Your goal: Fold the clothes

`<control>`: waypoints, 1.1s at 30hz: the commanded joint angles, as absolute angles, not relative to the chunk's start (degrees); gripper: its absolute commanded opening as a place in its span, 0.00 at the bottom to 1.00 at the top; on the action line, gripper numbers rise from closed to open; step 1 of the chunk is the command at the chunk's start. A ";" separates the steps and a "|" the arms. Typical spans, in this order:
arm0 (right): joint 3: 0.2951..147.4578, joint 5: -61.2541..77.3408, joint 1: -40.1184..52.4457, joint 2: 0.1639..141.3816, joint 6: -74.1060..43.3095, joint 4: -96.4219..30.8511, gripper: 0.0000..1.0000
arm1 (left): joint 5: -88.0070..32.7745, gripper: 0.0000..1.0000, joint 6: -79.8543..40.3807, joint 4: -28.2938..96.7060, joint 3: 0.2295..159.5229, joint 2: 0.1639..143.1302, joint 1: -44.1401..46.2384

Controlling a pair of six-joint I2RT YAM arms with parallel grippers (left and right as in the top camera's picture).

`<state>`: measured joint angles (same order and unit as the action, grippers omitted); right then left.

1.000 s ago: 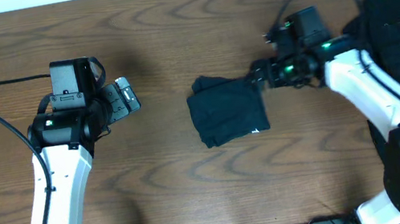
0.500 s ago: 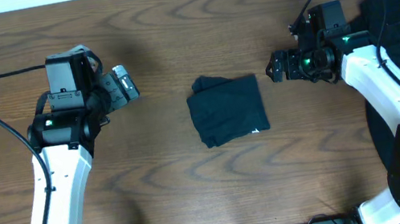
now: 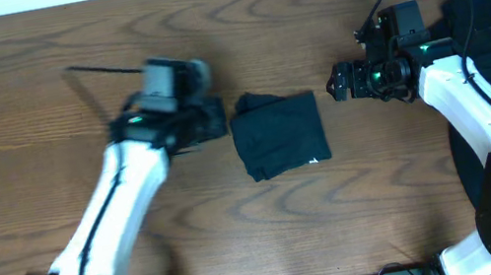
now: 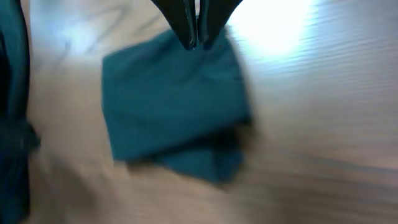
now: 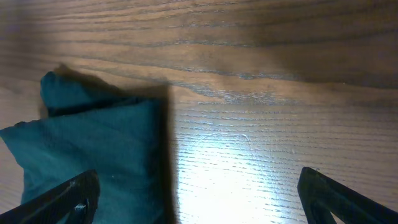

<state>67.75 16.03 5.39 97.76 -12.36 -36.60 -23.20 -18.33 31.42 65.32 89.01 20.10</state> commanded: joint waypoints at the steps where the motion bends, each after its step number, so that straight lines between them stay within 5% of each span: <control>1: 67.92 15.84 4.89 96.75 -11.92 -36.67 0.99 | -34.37 0.06 -13.61 28.40 64.82 94.24 24.10; 11: 67.92 15.84 4.89 96.75 -11.92 -36.64 0.99 | -60.03 0.06 -13.54 14.41 64.82 106.10 26.24; 33: 67.92 15.84 4.89 96.75 -11.92 -36.64 0.99 | -57.91 0.06 -12.51 8.51 64.71 124.05 28.69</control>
